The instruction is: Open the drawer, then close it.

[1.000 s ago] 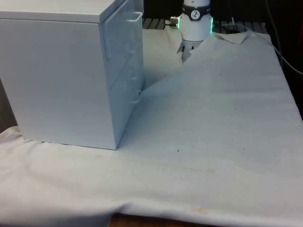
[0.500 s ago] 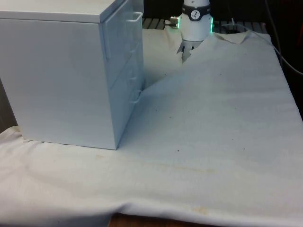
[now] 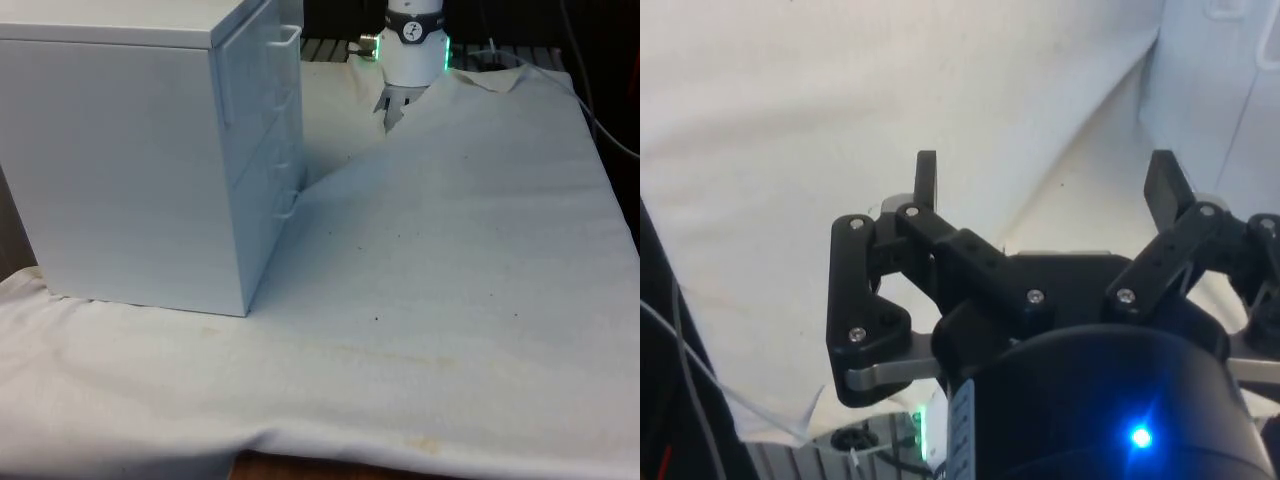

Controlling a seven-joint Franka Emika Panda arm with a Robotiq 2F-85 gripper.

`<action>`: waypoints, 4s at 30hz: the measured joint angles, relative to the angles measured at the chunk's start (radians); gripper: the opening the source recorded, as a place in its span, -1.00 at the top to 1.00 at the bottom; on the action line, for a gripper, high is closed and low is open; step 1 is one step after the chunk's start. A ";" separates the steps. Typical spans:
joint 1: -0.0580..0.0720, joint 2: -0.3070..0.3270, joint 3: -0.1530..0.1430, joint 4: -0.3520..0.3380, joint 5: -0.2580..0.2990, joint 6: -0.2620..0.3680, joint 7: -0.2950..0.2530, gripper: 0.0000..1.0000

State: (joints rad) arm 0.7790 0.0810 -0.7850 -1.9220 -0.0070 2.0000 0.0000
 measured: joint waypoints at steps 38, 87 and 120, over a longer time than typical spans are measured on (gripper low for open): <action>-0.006 0.054 -0.015 -0.029 -0.181 0.090 -0.001 -1.00; -0.007 0.183 -0.035 -0.004 -0.374 0.115 0.112 -1.00; 0.010 0.183 -0.001 0.022 -0.426 0.052 0.195 0.99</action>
State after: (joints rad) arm 0.7890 0.2640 -0.7860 -1.9000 -0.4330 2.0520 0.1950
